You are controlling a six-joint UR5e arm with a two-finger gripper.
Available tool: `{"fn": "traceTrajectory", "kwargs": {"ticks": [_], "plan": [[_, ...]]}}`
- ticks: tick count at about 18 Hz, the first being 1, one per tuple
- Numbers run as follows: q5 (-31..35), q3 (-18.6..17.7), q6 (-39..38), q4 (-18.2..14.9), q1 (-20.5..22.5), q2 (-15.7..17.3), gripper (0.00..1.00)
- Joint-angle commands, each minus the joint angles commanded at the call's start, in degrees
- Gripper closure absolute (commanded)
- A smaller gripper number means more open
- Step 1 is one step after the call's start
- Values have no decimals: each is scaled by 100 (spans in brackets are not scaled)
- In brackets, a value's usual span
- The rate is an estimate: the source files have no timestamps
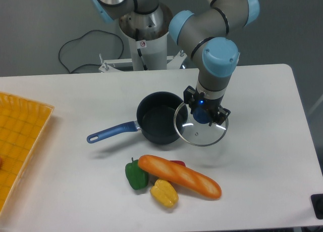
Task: Place the lid on the table
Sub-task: 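Carry the glass lid away from the saucepan and lower it toward the table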
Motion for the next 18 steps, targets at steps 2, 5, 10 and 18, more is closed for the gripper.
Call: {"fn": "traceTrajectory", "kwargs": {"ticks": [2,5,10,18], "plan": [[0,44,0,-9,17,-17,45],[-17,202,0,-44,70,-53,45],[-9,421,0,9,123,-324,45],[44,730,202,105,140,-975,45]]}}
